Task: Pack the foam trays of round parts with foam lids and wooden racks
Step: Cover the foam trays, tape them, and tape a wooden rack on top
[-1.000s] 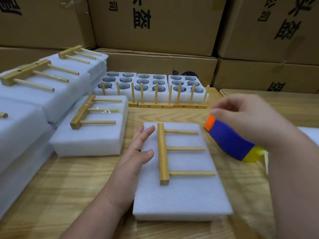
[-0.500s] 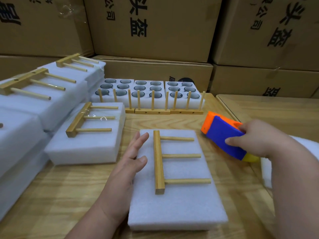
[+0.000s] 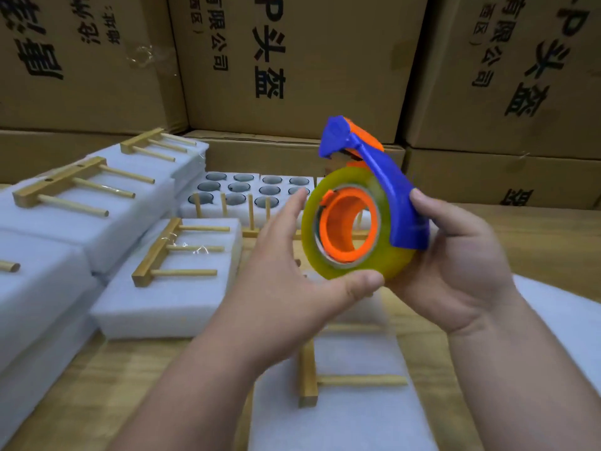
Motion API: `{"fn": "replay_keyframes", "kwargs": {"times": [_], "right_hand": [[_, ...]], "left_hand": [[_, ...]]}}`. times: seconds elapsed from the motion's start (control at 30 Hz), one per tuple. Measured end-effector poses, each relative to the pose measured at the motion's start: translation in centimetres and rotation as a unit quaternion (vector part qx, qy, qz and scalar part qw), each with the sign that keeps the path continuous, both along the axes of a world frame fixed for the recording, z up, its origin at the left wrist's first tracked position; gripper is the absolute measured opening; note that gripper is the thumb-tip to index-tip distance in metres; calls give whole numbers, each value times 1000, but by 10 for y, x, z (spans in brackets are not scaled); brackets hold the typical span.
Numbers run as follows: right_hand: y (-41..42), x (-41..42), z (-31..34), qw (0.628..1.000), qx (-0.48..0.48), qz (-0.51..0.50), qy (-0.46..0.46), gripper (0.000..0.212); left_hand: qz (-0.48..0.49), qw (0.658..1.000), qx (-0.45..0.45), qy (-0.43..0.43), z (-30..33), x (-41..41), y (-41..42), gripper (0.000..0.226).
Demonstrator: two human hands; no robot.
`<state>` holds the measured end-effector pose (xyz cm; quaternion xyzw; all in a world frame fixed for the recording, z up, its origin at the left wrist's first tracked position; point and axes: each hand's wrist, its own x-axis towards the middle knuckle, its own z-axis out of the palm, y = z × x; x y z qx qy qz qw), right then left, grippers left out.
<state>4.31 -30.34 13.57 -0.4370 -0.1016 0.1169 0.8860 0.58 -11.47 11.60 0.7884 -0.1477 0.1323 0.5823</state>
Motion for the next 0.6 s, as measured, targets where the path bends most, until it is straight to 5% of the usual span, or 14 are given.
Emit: {"fn": "replay_keyframes", "kwargs": {"times": [0.07,0.17,0.37,0.6], "right_hand": [[6,0,-3,998,46,41,-8,56],[7,0,-7,994,71,84,-5,57],[-3,1,-8,995,-47,84,-17,77],[-4,0,-10,973,-189,41,-129,66]], "left_hand": [[-4,999,14,-28,-1,3,-4,98],[5,1000,9,-25,-4,7,2,122],[-39,996,78,10,-9,7,16,133],[-81,995,52,-6,-10,12,20,124]]}}
